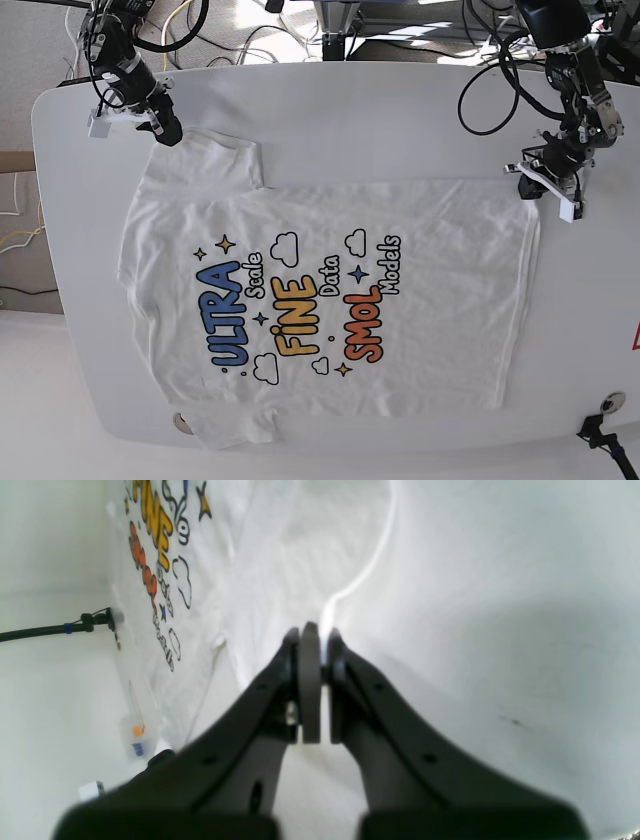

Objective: Fold the T-shirt properly
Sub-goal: 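Lift the shoulder edge with both grippers and fold it over the print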

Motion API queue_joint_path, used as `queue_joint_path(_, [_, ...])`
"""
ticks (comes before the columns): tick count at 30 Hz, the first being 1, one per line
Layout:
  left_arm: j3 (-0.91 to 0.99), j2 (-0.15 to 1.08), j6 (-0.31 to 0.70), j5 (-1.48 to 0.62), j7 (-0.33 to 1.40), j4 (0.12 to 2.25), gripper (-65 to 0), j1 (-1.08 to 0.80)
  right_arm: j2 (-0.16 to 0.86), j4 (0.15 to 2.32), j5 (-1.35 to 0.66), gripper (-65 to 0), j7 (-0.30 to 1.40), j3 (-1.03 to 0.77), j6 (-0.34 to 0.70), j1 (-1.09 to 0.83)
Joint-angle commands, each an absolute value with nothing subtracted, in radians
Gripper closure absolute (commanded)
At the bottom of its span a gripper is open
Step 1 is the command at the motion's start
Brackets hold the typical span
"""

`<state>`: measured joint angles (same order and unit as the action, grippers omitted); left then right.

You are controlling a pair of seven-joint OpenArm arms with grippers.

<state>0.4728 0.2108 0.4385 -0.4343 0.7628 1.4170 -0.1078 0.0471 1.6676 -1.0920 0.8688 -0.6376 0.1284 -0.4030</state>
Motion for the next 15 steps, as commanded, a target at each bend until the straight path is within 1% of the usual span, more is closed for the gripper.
queue_joint_path(1, [0.476, 0.223, 0.44, -0.441, 0.754, 1.429, 0.0, -0.099, 0.056, 1.684, -1.109, 0.0, 0.865, -0.642, 0.139, -0.404])
queue_joint_path(3, [0.478, 0.223, 0.44, -0.441, 0.754, 1.431, 0.0, -0.099, 0.056, 1.689, -1.109, 0.0, 0.865, -0.642, 0.145, -0.404])
queue_joint_path(6, [0.479, 0.223, 0.44, -0.441, 0.759, 1.448, 0.0, -0.104, 0.056, 1.702, -1.112, 0.0, 0.865, -0.644, 0.196, -0.41])
queue_joint_path(8, [0.481, 0.223, 0.44, -0.441, 0.763, 1.492, 0.0, -0.116, 0.054, 1.732, -1.11, 0.0, 0.865, -0.645, 0.197, -0.424])
queue_joint_path(15, [0.481, 0.223, 0.441, -0.444, 0.763, 1.673, 0.0, -0.288, 0.048, 1.845, -1.119, 0.0, 0.865, -0.65, 0.193, -0.526])
